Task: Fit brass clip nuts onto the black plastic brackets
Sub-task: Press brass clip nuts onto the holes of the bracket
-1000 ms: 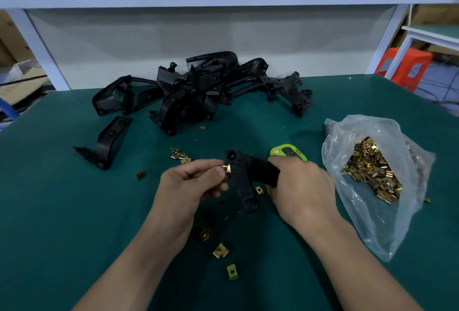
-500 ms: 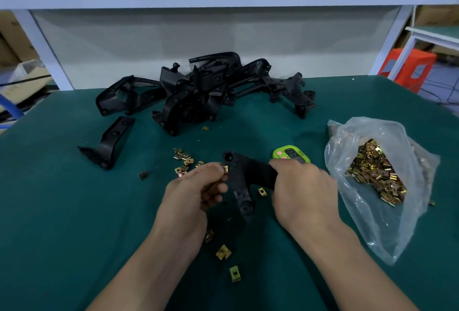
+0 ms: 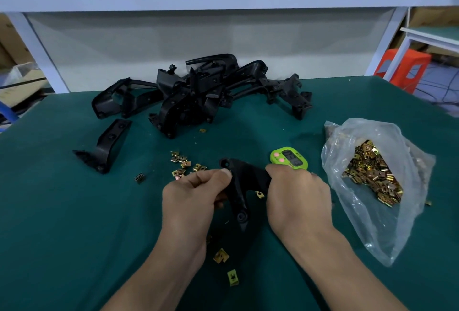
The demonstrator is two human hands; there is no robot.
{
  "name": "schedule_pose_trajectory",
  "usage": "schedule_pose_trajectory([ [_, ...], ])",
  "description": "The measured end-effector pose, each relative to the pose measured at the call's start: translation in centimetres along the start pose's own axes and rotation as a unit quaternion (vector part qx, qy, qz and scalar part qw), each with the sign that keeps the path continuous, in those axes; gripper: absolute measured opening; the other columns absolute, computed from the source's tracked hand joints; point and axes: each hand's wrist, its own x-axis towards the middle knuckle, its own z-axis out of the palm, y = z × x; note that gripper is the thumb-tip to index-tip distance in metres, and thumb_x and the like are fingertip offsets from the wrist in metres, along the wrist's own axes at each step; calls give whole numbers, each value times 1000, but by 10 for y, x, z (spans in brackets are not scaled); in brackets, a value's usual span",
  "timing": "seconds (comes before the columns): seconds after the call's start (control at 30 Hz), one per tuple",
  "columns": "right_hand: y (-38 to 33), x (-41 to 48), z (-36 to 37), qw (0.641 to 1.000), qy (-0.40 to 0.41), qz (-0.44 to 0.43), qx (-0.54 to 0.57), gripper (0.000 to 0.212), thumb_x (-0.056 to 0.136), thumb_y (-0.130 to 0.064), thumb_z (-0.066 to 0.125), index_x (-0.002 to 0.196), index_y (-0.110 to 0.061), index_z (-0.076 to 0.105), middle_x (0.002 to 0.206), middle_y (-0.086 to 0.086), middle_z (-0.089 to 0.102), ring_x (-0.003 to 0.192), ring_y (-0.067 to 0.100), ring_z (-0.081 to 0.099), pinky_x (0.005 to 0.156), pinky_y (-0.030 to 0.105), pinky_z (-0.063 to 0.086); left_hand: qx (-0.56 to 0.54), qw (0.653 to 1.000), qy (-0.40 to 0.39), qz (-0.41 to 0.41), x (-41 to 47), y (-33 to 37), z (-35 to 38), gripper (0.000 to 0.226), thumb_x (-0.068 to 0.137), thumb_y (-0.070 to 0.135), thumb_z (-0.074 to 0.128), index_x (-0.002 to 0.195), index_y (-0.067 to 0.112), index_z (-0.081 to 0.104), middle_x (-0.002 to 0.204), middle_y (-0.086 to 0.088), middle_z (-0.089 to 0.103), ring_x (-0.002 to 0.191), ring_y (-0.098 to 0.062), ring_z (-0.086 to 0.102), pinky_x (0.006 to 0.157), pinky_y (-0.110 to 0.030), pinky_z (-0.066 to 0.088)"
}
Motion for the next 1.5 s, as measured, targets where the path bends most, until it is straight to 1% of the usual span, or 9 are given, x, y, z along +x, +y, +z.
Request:
schedule_pose_trajectory([
  [0.17, -1, 0, 2, 1000, 12, -5, 3, 27, 77, -12, 60, 77, -26, 37, 58, -5, 31, 48, 12, 21, 46, 29, 14, 97, 995, 16, 30, -9, -5, 7, 7, 85, 38, 78, 78, 35, 78, 70, 1, 76, 63, -12, 73, 55, -25, 58],
  [0.43, -10, -7, 8, 999, -4, -27, 28, 29, 78, -13, 60, 81, -27, 35, 72, -9, 50, 55, 23, 33, 46, 29, 13, 234, 965, 66, 103, -4, -4, 6, 41, 88, 37, 69, 51, 21, 61, 36, 9, 39, 35, -7, 36, 35, -15, 30],
  [0.63, -10, -5, 10, 996, -6, -41, 77, 20, 79, -22, 62, 82, -28, 44, 74, -6, 56, 62, 28, 49, 50, 33, 23, 108, 992, 7, 65, 5, -4, -3, 53, 93, 55, 59, 73, 9, 75, 70, -19, 71, 63, -30, 70, 57, -44, 57],
  [0.93, 3, 5, 12, 983, -10, 28, 182, 24, 83, -36, 72, 74, -30, 51, 62, -10, 44, 71, 32, 52, 65, 31, 39, 154, 984, 22, 91, 21, -10, -16, 27, 99, 21, 62, 81, 28, 81, 77, 5, 78, 72, -11, 75, 74, -33, 56],
  [1.07, 3, 9, 6, 928, -31, 67, 365, 26, 76, -32, 76, 57, -34, 57, 50, -8, 49, 51, 13, 42, 47, 26, 34, 270, 948, -73, 150, 11, -9, -12, 19, 87, 22, 75, 93, 40, 81, 84, 23, 76, 80, 6, 71, 73, -12, 54],
  [1.17, -2, 7, 4, 871, -68, 78, 480, 22, 69, -25, 75, 55, -17, 60, 51, -3, 51, 53, 20, 42, 52, 35, 37, 303, 921, -132, 204, 3, -7, -8, 44, 78, 11, 82, 88, 53, 75, 83, 29, 74, 80, 9, 69, 71, -5, 49],
  [1.33, -4, 5, 4, 799, -157, 99, 573, 18, 76, -16, 80, 67, -5, 70, 53, 0, 57, 49, 11, 48, 54, 32, 36, 287, 925, -104, 228, 2, -5, -8, 36, 84, 5, 79, 90, 40, 79, 82, 27, 75, 80, 6, 71, 68, -5, 49],
  [1.4, -1, 8, 2, 813, -130, 99, 559, 19, 77, -21, 78, 61, -19, 68, 51, -8, 53, 50, 9, 46, 54, 28, 37, 284, 931, -92, 212, 3, -5, -8, 30, 90, 12, 76, 91, 42, 79, 82, 27, 75, 81, 5, 71, 68, -7, 50],
  [1.5, 8, 13, 3, 918, -33, 66, 388, 31, 78, -36, 72, 54, -30, 54, 51, -15, 51, 48, 8, 45, 46, 21, 32, 265, 945, -74, 177, 5, -5, -9, 24, 97, 18, 68, 88, 37, 79, 82, 22, 76, 80, 3, 71, 71, -8, 50],
])
